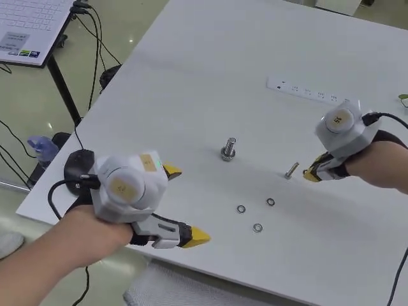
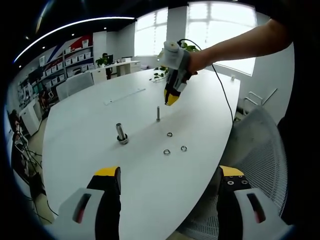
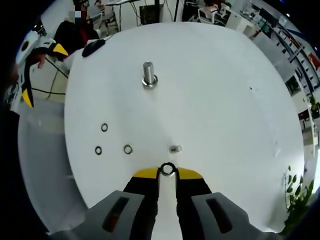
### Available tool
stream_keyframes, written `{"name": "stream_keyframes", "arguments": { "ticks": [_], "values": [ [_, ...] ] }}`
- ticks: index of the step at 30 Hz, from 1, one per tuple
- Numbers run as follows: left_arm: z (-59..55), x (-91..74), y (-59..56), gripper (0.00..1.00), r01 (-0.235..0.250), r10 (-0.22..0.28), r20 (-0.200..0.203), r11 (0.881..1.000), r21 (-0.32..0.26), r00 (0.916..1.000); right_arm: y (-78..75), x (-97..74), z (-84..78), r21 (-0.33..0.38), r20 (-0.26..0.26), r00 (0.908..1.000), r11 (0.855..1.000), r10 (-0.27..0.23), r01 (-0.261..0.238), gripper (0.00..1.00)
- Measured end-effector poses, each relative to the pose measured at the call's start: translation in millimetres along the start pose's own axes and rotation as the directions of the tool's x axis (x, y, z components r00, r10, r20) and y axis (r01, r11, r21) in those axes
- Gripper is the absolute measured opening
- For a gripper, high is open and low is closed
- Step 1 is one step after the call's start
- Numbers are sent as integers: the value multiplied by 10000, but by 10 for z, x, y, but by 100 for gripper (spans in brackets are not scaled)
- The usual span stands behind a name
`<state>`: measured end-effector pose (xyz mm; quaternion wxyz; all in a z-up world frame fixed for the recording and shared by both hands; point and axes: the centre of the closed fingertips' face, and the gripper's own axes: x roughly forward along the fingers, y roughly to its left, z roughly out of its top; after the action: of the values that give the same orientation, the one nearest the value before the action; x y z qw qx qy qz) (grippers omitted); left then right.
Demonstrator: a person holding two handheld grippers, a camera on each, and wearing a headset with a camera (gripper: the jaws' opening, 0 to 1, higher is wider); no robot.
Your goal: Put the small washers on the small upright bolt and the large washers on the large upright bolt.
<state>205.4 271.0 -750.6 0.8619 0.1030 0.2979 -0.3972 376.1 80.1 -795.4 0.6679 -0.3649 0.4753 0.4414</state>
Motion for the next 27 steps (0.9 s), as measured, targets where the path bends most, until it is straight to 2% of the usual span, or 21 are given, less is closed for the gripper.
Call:
{"name": "stream_keyframes", "arguments": {
  "ticks": [5, 8, 11, 21, 27],
  "values": [
    [-40, 13, 20, 80, -59, 59, -130, 10000, -4, 9999, -85, 6, 91, -116, 111, 9999, 9999, -24, 25, 12],
    [-61, 24, 39, 83, -118, 117, -149, 9999, -13, 9998, -166, 88, 139, -203, 115, 9999, 9998, 34, -32, 12],
    [-82, 36, 51, 85, -174, 178, -230, 9997, 151, 9996, -154, 133, 161, -357, 48, 10000, 9993, 61, -60, 12],
    [-102, 65, 85, 90, -211, 207, -192, 9996, -180, 9996, -144, 194, 206, -585, -80, 9997, 9980, 215, -220, 12],
    [-119, 86, 95, 98, -242, 237, -264, 9995, -190, 9994, -135, 218, 193, -615, -183, 9995, 9977, 268, -279, 12]
  ]
}}
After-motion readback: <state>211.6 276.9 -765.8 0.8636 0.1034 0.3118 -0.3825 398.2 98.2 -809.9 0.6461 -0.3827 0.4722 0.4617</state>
